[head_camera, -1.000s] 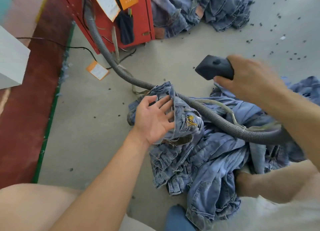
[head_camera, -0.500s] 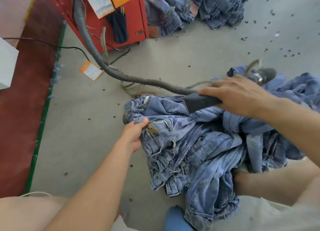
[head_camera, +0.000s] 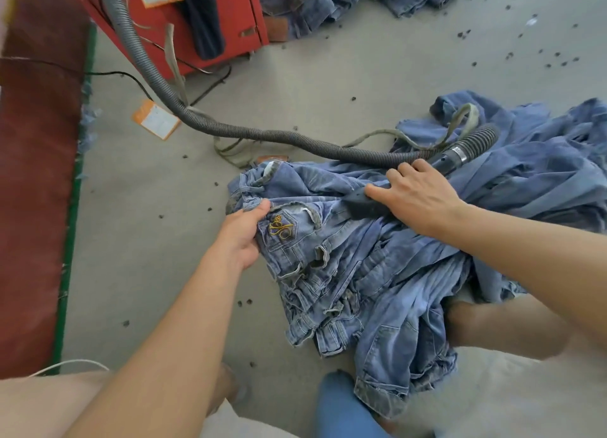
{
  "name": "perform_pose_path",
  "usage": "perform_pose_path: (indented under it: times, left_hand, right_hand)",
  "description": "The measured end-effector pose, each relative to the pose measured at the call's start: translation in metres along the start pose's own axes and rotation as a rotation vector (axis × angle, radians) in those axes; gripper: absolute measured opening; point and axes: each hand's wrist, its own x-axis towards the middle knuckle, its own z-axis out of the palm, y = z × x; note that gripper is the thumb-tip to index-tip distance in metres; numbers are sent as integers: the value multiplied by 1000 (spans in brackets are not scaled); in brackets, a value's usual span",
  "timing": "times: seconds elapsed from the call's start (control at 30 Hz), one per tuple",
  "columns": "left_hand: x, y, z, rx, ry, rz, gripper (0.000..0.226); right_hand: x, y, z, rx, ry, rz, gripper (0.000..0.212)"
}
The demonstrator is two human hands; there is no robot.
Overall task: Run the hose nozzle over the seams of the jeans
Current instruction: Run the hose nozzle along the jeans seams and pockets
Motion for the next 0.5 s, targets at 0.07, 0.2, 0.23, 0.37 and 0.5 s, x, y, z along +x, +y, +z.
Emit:
perform_pose_path:
  times: [0.07,0.2,0.23,0.37,0.5]
  left_hand:
    - [0,0,0,6,1,-19,19]
    - [2,-2,-7,9,3,-64,22]
    - [3,-3,-10,7,1,-70,23]
    - [8,-6,-10,24,41,-55,17]
    - [11,-9,-5,39,108,-42,24]
  right_hand:
    - [4,-16,1,6,-13,-35,61]
    - [0,-24,-19,153,124,-303,60]
    - [-2,-17,-26,196,165,-329,63]
    - [-7,30,-46,549,216,-19,58]
    - [-3,73,-43,591,182,199,54]
